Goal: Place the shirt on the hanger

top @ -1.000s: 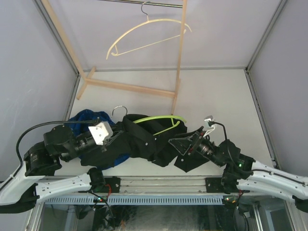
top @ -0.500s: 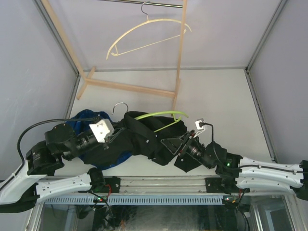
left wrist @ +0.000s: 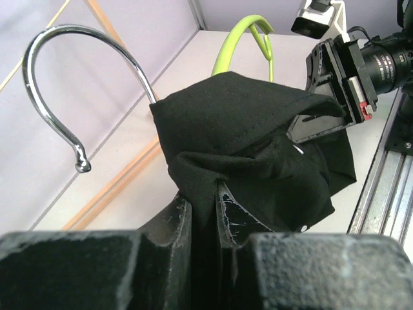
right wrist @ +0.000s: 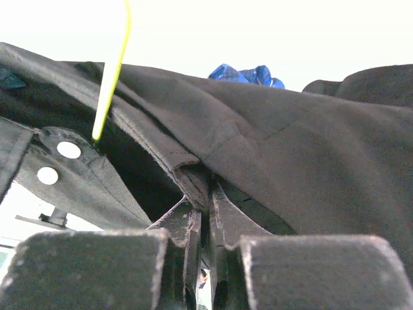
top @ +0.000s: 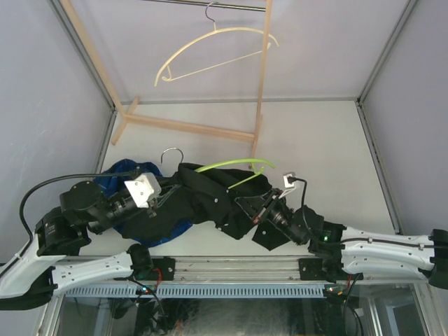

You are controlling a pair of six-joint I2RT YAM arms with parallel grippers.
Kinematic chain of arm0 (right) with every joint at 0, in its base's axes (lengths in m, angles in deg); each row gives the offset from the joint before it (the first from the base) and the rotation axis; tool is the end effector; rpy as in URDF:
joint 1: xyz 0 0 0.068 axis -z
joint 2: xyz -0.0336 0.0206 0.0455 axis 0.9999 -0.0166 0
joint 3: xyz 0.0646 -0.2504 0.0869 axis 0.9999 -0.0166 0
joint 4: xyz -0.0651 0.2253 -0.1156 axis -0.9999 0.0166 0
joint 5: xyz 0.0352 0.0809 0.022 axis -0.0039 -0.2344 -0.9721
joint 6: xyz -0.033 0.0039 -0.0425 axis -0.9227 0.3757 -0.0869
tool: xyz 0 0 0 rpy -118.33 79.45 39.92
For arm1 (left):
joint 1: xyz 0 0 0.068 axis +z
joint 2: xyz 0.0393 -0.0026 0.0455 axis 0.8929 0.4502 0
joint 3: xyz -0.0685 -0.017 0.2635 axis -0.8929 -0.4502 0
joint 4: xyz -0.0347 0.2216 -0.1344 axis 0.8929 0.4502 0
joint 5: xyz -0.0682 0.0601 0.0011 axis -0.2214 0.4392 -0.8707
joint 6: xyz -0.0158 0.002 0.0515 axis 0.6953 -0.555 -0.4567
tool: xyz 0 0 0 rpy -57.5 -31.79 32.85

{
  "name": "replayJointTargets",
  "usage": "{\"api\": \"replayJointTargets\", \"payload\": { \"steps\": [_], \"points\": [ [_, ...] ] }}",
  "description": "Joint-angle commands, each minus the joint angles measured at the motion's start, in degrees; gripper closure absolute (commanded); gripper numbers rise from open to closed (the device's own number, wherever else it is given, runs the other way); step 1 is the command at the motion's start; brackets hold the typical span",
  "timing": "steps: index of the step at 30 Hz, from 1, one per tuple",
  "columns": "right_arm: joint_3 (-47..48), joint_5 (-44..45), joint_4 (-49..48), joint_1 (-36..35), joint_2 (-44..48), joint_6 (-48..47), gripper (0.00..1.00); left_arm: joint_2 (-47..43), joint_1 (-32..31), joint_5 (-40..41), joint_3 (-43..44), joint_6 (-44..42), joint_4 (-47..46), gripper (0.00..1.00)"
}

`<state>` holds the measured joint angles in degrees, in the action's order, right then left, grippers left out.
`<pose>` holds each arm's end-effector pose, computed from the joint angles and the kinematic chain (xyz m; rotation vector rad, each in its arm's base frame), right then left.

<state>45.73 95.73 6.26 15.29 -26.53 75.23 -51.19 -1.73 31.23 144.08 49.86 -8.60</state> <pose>0.0691 0.1790 0.2660 0.1030 1.7492 1.3224 0.0409 -0.0737 0.4418 0.9956 1.3689 -0.5117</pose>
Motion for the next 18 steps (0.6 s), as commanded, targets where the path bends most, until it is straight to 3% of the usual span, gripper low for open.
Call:
{"api": "replayJointTargets", "payload": {
  "steps": [1, 10, 18],
  "points": [
    [1.48, 5.19, 3.63, 1.26, 5.14, -2.95, 1.0, -1.93, -0.1, -0.99, 0.15, 0.36, -6.81, 1.0],
    [3.35, -1.79, 13.71, 15.04, 14.85, -7.54, 1.0, -3.73, -0.16, -2.44, -0.67, 0.41, -5.27, 1.0],
    [7.08, -9.91, 17.91, 24.19, 16.27, -11.34, 1.0, -4.1, -0.14, -2.96, -0.73, 0.37, -4.66, 1.0]
  ]
}}
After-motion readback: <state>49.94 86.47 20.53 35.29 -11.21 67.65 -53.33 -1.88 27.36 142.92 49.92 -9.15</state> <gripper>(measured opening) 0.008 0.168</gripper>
